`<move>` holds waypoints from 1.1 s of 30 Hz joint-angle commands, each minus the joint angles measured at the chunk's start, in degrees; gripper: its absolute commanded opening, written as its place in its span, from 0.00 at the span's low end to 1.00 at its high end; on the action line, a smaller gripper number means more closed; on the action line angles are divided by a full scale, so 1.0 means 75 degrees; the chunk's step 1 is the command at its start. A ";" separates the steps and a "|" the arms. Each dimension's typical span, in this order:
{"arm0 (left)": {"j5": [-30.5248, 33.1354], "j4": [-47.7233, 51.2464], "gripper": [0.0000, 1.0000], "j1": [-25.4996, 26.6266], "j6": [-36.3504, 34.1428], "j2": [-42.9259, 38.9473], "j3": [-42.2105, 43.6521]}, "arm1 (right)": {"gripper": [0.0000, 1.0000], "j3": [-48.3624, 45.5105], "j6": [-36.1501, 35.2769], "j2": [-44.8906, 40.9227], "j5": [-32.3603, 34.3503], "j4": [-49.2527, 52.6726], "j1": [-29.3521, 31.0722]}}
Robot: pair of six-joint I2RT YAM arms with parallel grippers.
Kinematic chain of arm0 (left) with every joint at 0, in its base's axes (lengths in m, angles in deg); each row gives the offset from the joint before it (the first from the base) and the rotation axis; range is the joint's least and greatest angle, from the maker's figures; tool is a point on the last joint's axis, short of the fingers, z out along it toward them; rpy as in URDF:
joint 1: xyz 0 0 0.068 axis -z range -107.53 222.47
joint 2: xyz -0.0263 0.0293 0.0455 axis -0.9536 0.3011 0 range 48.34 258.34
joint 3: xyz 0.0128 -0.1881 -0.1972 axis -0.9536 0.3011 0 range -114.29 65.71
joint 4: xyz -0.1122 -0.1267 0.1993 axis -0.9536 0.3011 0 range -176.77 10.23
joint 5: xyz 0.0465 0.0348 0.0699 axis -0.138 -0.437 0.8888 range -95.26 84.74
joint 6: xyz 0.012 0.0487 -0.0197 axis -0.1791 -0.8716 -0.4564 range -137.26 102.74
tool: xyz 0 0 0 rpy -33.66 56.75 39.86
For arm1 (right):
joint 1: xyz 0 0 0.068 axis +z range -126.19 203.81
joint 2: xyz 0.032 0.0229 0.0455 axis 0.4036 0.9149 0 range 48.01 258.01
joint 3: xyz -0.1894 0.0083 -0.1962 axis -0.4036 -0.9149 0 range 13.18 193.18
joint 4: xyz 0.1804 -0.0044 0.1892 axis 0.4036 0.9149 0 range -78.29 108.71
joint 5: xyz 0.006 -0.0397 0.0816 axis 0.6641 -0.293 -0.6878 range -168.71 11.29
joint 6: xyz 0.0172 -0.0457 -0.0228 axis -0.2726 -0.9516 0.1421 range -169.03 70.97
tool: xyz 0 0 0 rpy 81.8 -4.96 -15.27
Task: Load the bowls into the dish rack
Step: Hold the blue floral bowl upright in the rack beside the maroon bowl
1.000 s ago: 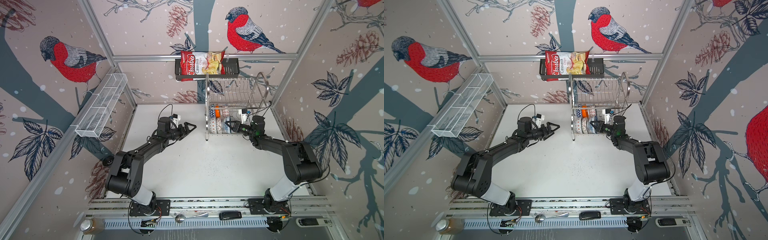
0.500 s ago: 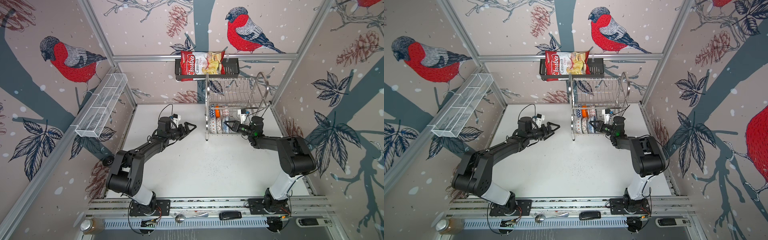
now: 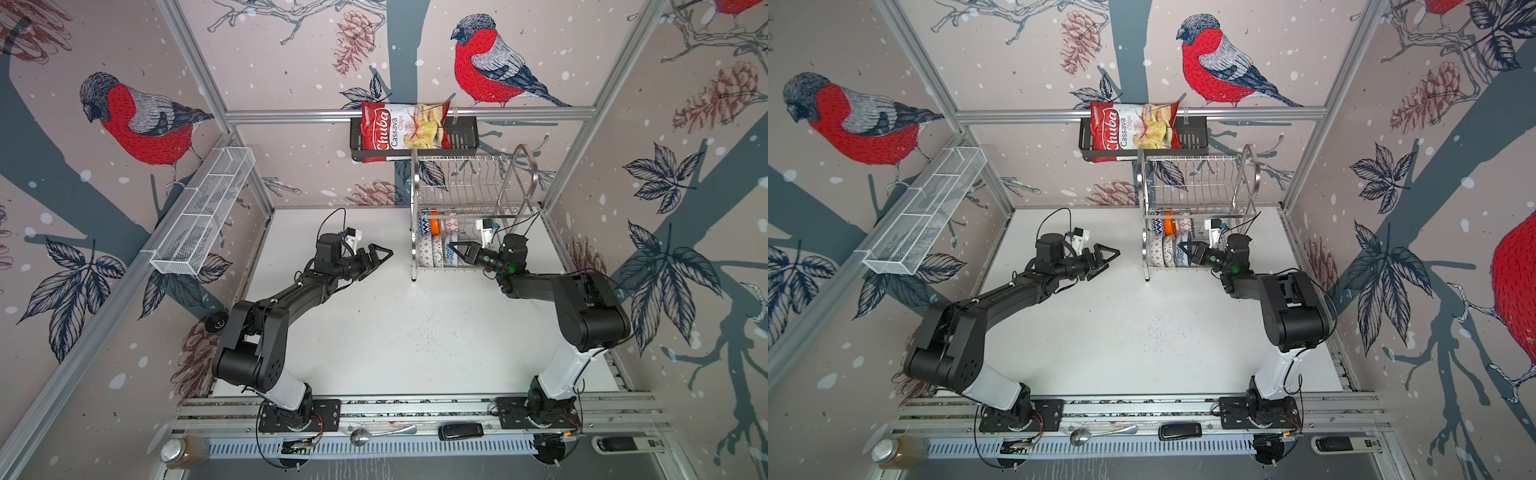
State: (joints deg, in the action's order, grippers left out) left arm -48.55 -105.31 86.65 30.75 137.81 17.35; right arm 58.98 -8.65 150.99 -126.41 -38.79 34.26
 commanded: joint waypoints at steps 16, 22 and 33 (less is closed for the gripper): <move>0.0030 -0.0024 0.98 -0.0002 -0.0096 -0.0044 -0.0076 | 0.07 0.0022 -0.0241 0.0077 -0.0374 0.0328 -0.0187; 0.0035 -0.0007 0.98 0.0002 -0.0104 -0.0053 -0.0090 | 0.09 0.0140 -0.0426 0.0140 -0.0381 0.0646 -0.0187; 0.0040 0.0004 0.97 0.0001 -0.0106 -0.0082 -0.0091 | 0.15 0.0210 -0.0643 0.0069 -0.0344 0.0974 -0.0187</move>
State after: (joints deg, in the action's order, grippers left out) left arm -48.51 -104.31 86.65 30.70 137.57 17.13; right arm 60.25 -11.75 151.87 -129.51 -35.05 32.78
